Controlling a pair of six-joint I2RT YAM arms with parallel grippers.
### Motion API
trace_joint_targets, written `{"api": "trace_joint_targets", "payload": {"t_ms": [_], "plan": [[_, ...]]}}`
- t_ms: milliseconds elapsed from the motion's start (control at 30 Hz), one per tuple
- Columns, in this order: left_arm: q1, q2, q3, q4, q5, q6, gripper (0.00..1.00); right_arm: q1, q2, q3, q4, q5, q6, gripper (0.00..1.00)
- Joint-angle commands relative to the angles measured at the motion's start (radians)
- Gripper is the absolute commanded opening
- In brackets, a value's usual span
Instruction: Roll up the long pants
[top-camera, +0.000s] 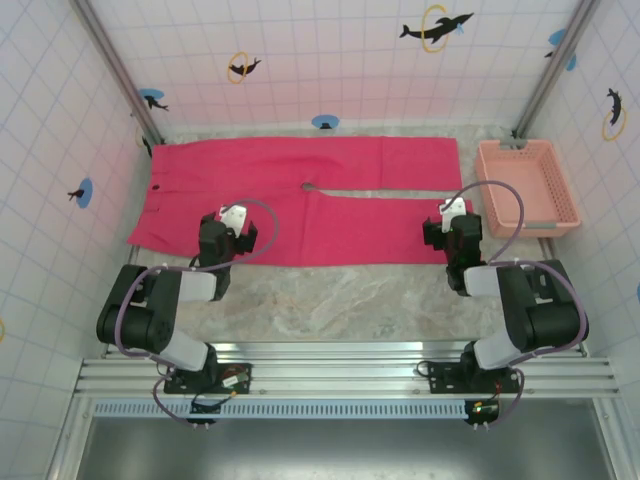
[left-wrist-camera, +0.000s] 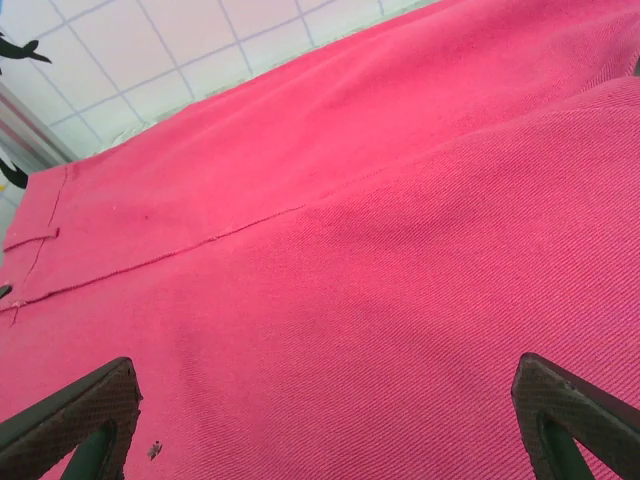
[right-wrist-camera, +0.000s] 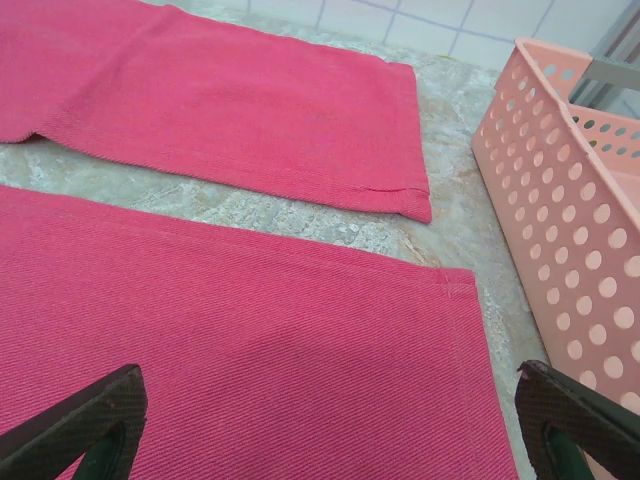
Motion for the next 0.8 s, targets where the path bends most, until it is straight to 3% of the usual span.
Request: {"api": "trace_joint_targets", "payload": {"t_ms": [0, 567, 600, 633, 700, 767], "plan": [[-0.004, -0.007, 0.008, 0.004, 0.012, 0.010, 0.98, 0.005, 0.006, 0.013, 0.026, 0.007, 0.005, 0.97], [-0.005, -0.008, 0.007, 0.007, 0.008, 0.010, 0.98, 0.002, 0.005, 0.018, 0.025, 0.002, 0.006, 0.97], [-0.009, -0.017, 0.017, 0.014, -0.029, 0.002, 0.97, 0.005, -0.010, 0.036, -0.022, -0.002, 0.002, 0.97], [-0.011, -0.067, 0.065, -0.119, -0.096, -0.017, 0.98, 0.008, -0.042, 0.090, -0.149, -0.007, -0.013, 0.98], [-0.010, -0.150, 0.274, -0.562, -0.185, -0.031, 0.97, 0.022, -0.078, 0.329, -0.628, -0.011, -0.020, 0.97], [-0.013, -0.138, 0.491, -0.849, -0.212, 0.091, 0.97, 0.051, -0.044, 0.534, -0.970, -0.089, -0.089, 0.97]]}}
